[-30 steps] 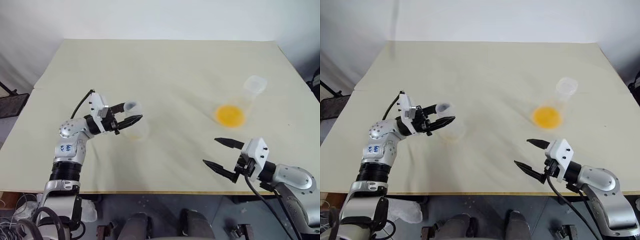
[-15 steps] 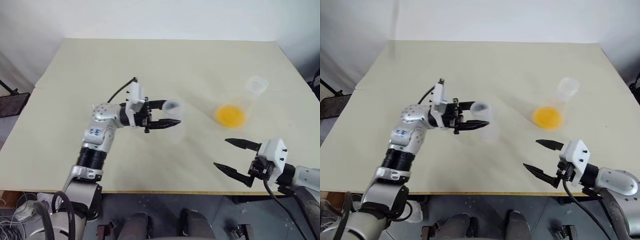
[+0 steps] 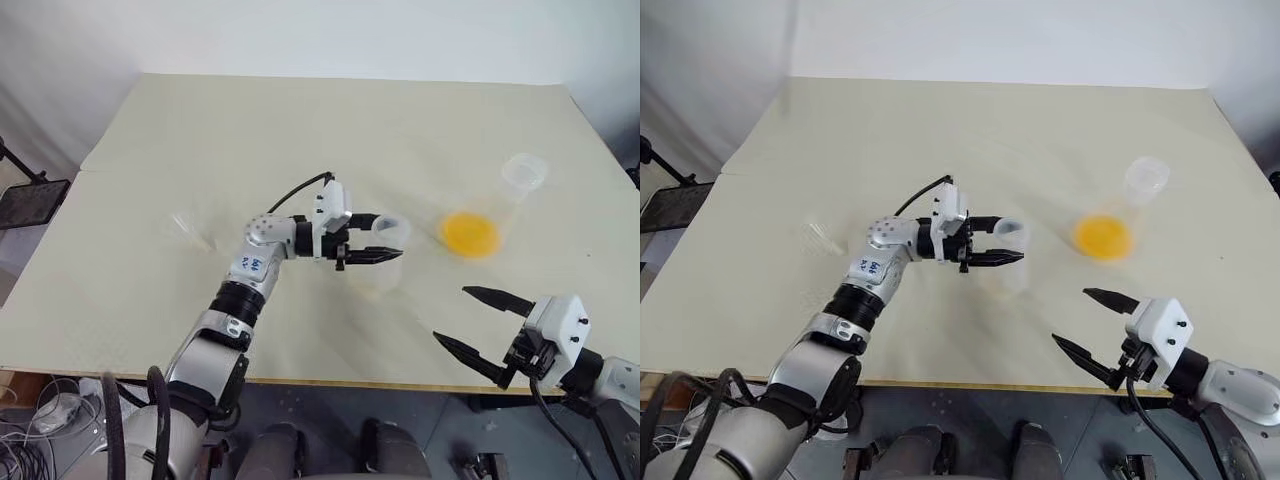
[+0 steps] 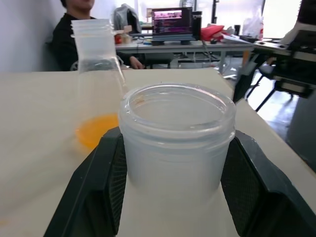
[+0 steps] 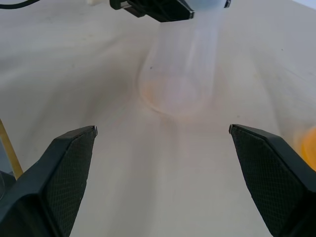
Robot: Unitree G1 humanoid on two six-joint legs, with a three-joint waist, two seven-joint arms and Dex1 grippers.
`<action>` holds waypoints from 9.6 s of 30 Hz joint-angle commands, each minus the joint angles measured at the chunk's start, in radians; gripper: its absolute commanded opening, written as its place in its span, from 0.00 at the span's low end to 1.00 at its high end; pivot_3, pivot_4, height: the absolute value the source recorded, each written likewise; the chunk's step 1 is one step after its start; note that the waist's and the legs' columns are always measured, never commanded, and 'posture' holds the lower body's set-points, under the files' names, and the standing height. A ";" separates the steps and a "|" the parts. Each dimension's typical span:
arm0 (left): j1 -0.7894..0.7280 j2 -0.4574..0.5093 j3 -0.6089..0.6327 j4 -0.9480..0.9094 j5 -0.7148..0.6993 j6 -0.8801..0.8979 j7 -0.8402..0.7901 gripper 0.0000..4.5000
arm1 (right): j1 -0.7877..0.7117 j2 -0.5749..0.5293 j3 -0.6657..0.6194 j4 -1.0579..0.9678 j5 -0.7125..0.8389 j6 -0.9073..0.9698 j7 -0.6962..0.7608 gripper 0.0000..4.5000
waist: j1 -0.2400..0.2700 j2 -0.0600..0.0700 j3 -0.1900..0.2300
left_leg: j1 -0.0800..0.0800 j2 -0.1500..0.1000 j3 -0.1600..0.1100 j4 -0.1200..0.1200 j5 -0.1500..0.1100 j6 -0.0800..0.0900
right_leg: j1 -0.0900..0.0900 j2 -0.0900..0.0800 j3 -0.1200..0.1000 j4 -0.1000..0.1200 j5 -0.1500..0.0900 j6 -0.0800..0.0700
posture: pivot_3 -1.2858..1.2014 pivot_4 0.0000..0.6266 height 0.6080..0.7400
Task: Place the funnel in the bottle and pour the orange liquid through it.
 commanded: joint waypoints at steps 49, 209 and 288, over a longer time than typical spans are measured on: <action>-0.152 0.225 0.144 0.011 -0.011 0.135 -0.138 0.99 | -0.139 0.026 -0.060 0.020 0.086 0.034 -0.081 1.00 | -0.008 0.000 0.000 | -0.007 0.000 -0.001 0.007 -0.001 0.001 | -0.002 0.000 -0.006 0.003 0.001 0.001 | 0.52 0.24 1.00; -0.667 0.108 -0.039 0.473 0.213 0.278 -0.390 0.00 | -0.153 -0.005 -0.081 -0.070 0.129 0.020 -0.039 1.00 | -0.005 -0.004 0.002 | -0.010 -0.004 -0.012 0.009 -0.001 0.002 | -0.002 -0.003 -0.008 0.007 0.001 0.002 | 0.52 0.24 1.00; -0.144 0.291 0.293 0.031 0.008 0.142 -0.362 1.00 | -0.058 0.156 -0.141 -0.182 -0.013 0.097 -0.426 1.00 | -0.015 -0.004 0.001 | -0.008 -0.004 -0.013 0.010 -0.001 0.002 | -0.003 -0.003 -0.005 0.013 0.001 0.002 | 0.52 0.24 1.00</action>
